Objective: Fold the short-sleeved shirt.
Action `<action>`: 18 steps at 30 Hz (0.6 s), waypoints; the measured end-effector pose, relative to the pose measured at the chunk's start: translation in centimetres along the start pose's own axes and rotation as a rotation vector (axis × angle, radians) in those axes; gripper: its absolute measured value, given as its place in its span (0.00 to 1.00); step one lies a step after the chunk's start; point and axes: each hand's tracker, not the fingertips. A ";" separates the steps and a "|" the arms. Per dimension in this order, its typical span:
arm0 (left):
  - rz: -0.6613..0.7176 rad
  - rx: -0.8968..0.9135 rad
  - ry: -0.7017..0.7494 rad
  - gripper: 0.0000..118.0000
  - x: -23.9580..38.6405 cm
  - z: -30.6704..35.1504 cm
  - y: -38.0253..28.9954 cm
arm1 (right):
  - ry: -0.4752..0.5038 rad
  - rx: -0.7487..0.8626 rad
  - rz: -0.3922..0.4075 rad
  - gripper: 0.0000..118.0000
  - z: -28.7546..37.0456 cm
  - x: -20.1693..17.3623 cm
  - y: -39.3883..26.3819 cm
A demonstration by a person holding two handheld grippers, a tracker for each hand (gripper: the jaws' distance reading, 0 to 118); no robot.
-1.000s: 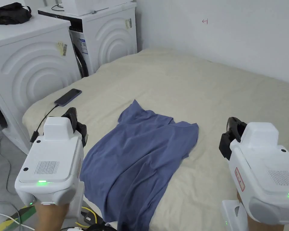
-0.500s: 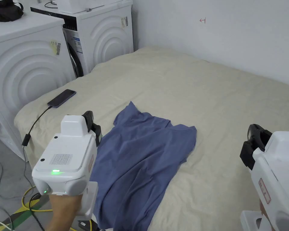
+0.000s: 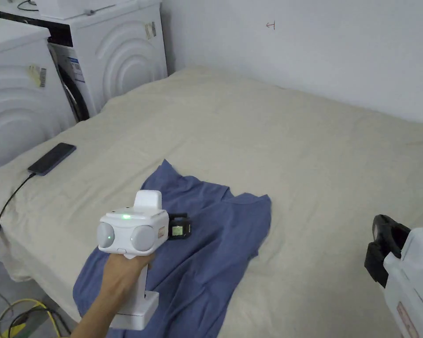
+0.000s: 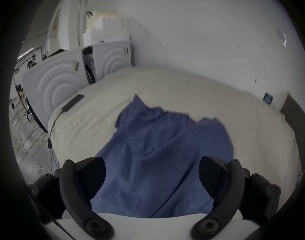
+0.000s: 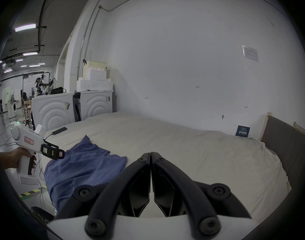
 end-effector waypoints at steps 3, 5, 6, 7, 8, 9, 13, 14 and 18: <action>-0.003 -0.113 -0.025 0.95 0.6 -4.4 -0.7 | -0.019 -0.034 -0.003 0.00 -0.4 0.5 -0.8; -0.004 -0.185 -0.020 0.95 1.3 -6.6 -1.1 | -0.029 -0.051 -0.002 0.00 -0.8 1.5 -1.7; -0.013 -0.214 -0.018 0.95 1.7 -7.6 -1.3 | -0.035 -0.060 0.000 0.00 -0.9 2.0 -2.1; -0.023 -0.242 -0.012 0.94 1.9 -8.4 -1.6 | -0.039 -0.068 0.001 0.00 -0.9 2.4 -2.4; -0.029 -0.274 -0.007 0.93 2.2 -9.3 -1.9 | -0.046 -0.078 0.003 0.00 -1.0 2.8 -2.6; -0.027 -0.306 -0.011 0.88 2.4 -10.3 -2.2 | -0.051 -0.086 0.004 0.00 -0.9 3.2 -2.9; -0.017 -0.330 -0.008 0.67 3.1 -10.6 -2.5 | -0.074 -0.106 0.002 0.00 -0.5 4.7 -3.6; -0.014 -0.335 -0.012 0.60 3.1 -10.4 -2.3 | -0.081 -0.110 -0.002 0.00 -0.5 5.0 -3.7; -0.050 -0.312 -0.041 0.13 3.7 -9.7 -2.3 | -0.099 -0.114 -0.029 0.00 0.0 5.9 -3.8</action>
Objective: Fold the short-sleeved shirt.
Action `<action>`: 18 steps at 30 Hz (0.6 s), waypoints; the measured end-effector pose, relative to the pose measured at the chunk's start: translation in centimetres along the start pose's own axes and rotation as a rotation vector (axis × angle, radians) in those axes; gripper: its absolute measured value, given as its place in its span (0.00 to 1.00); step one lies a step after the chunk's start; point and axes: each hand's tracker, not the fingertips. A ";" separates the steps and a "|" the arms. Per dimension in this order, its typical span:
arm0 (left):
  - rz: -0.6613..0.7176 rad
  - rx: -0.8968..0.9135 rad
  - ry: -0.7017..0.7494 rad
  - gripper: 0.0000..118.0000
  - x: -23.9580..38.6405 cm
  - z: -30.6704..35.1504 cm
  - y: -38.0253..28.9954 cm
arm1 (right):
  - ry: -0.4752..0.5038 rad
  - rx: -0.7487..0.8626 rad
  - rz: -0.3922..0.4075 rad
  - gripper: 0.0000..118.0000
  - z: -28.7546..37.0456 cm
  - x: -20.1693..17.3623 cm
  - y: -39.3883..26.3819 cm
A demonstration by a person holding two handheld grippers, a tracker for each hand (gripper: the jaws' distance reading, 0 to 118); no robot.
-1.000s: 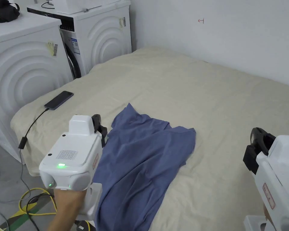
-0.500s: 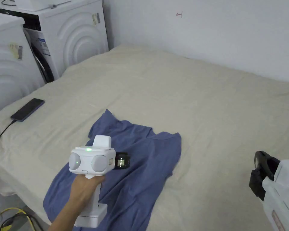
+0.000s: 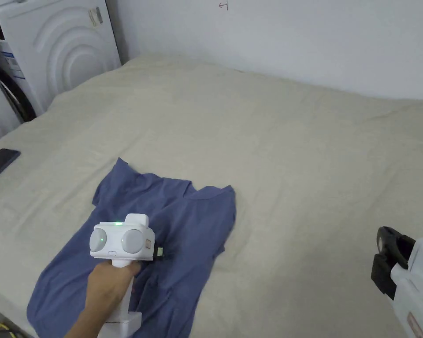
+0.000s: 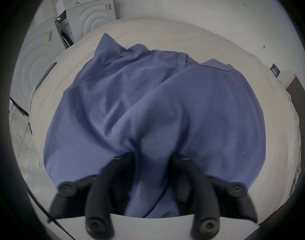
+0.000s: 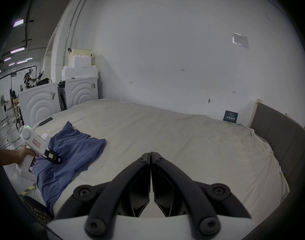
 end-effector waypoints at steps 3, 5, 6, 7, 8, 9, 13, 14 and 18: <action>-0.063 0.020 0.030 0.00 0.2 0.7 -0.5 | -0.009 0.007 -0.008 0.00 0.5 0.6 0.1; -0.052 0.032 0.016 0.00 0.1 1.7 -0.9 | -0.012 0.014 -0.008 0.00 0.9 0.8 0.3; -0.034 0.046 -0.012 0.00 -0.1 2.3 -1.1 | -0.014 0.019 -0.009 0.00 1.1 1.0 0.3; -0.006 0.056 -0.046 0.00 -0.2 2.9 -1.2 | -0.016 0.023 -0.011 0.00 1.8 0.9 0.5; 0.019 0.076 -0.078 0.00 -0.3 3.7 -1.4 | -0.019 0.026 -0.014 0.00 2.2 1.0 0.5; 0.042 0.095 -0.109 0.00 -0.3 4.8 -1.6 | -0.022 0.030 -0.020 0.00 2.4 1.2 0.6; 0.085 0.175 -0.233 0.00 0.3 8.5 -2.0 | -0.035 0.045 -0.038 0.00 4.0 2.1 0.5; 0.099 0.198 -0.264 0.00 0.6 9.6 -1.9 | -0.036 0.049 -0.043 0.00 4.4 2.3 0.5; 0.065 0.286 -0.347 0.00 2.9 14.3 -1.2 | -0.052 0.068 -0.060 0.00 6.3 3.7 0.3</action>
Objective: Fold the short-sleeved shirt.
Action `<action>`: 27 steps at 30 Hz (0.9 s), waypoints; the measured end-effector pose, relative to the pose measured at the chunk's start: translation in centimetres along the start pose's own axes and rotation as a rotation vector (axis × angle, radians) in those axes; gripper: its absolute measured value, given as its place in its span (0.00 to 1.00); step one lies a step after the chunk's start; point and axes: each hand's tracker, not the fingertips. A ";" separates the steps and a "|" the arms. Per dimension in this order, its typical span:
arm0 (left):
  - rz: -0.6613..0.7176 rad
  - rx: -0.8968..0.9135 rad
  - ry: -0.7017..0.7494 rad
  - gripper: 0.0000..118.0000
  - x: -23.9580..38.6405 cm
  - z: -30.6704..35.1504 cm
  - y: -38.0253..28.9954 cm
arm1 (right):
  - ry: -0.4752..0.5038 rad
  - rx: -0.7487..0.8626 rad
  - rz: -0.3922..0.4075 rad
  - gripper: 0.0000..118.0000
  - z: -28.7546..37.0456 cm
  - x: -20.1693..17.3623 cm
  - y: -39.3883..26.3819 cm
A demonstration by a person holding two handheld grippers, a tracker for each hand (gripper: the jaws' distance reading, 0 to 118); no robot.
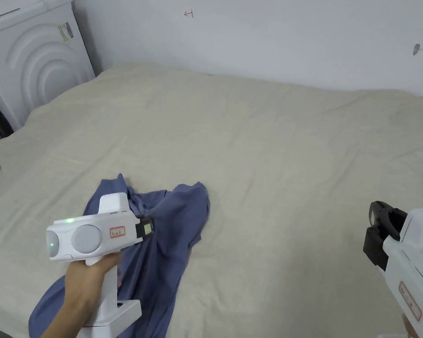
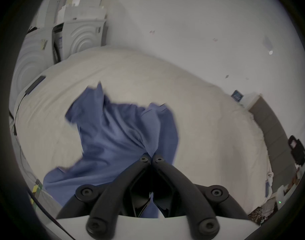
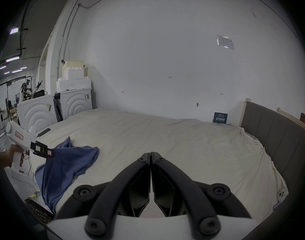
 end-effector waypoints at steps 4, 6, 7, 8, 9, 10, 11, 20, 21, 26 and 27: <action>-0.095 0.067 -0.107 0.00 5.7 3.0 2.3 | -0.028 0.031 -0.018 0.00 2.6 1.6 0.2; -0.128 0.101 -0.171 0.00 8.7 4.2 3.6 | -0.044 0.049 -0.028 0.00 4.1 2.4 0.3; -0.136 0.127 -0.202 0.00 10.6 5.1 4.1 | -0.057 0.059 -0.035 0.00 4.8 2.9 0.3; -0.146 0.141 -0.240 0.00 12.3 5.7 4.8 | -0.066 0.066 -0.037 0.00 5.6 3.4 0.4; -0.158 0.155 -0.273 0.00 13.8 6.3 5.3 | -0.081 0.075 -0.039 0.00 6.3 3.8 0.4; -0.181 0.170 -0.308 0.00 15.6 6.9 5.9 | -0.095 0.085 -0.041 0.00 7.0 4.3 0.5; -0.211 0.183 -0.334 0.00 17.6 7.5 6.3 | -0.108 0.092 -0.042 0.00 7.8 4.9 0.5; -0.442 0.213 -0.504 0.00 32.4 9.5 6.8 | -0.255 0.140 -0.052 0.00 15.0 8.6 1.3; -0.456 0.209 -0.517 0.00 33.6 9.4 6.3 | -0.271 0.141 -0.052 0.00 15.5 9.2 1.3; -0.515 0.103 -0.585 0.00 38.9 7.0 2.6 | -0.344 0.141 -0.061 0.00 18.2 11.7 0.7; -0.531 0.065 -0.590 0.00 39.5 6.0 1.7 | -0.356 0.137 -0.067 0.00 18.5 12.1 0.5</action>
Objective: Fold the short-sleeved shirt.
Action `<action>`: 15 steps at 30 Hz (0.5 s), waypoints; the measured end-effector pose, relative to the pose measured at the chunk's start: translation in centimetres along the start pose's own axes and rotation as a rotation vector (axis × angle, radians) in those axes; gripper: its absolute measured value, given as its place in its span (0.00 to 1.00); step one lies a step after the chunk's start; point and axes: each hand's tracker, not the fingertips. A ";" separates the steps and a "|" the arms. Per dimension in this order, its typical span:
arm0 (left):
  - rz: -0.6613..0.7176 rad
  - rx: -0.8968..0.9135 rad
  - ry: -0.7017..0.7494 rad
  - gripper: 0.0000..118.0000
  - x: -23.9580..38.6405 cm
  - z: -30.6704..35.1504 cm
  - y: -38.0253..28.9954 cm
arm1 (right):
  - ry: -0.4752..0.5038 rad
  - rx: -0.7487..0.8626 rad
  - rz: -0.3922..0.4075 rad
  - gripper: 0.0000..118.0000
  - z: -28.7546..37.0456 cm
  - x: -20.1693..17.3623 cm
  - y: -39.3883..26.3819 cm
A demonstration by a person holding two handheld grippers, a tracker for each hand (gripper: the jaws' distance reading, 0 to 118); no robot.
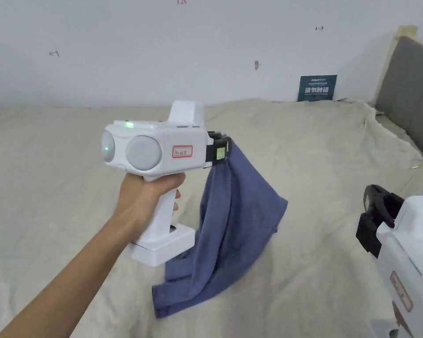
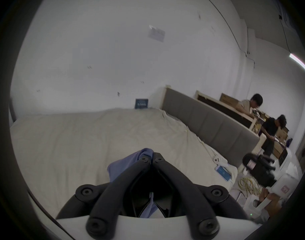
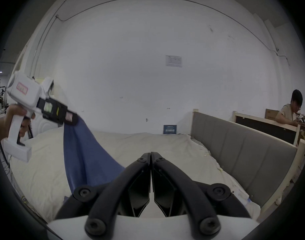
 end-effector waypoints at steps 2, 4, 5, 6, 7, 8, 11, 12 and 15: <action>-0.004 -0.073 -0.037 0.00 1.2 -2.5 -1.8 | -0.023 -0.011 -0.002 0.00 0.5 0.9 -0.4; -0.023 -0.135 -0.055 0.00 2.0 -4.9 -4.2 | -0.042 -0.025 -0.007 0.00 0.9 1.7 -0.9; -0.030 -0.166 -0.069 0.00 2.4 -5.9 -5.5 | -0.049 -0.033 -0.011 0.00 1.1 2.0 -1.2; -0.038 -0.198 -0.088 0.00 2.9 -6.7 -6.6 | -0.057 -0.042 -0.014 0.00 0.4 3.3 -2.1; -0.042 -0.231 -0.099 0.00 3.3 -7.5 -7.9 | -0.064 -0.051 -0.016 0.00 0.1 4.0 -2.7; -0.043 -0.272 -0.097 0.00 3.6 -8.4 -9.3 | -0.069 -0.060 -0.019 0.00 0.1 4.4 -3.0; -0.046 -0.396 -0.078 0.00 3.7 -11.0 -13.0 | -0.080 -0.083 -0.032 0.00 -0.4 5.3 -4.2; -0.055 -0.447 -0.065 0.00 3.6 -11.9 -14.3 | -0.082 -0.089 -0.036 0.00 -0.4 5.4 -4.4; -0.092 -0.555 0.001 0.00 3.1 -14.4 -18.0 | -0.085 -0.104 -0.047 0.00 -0.7 5.7 -5.2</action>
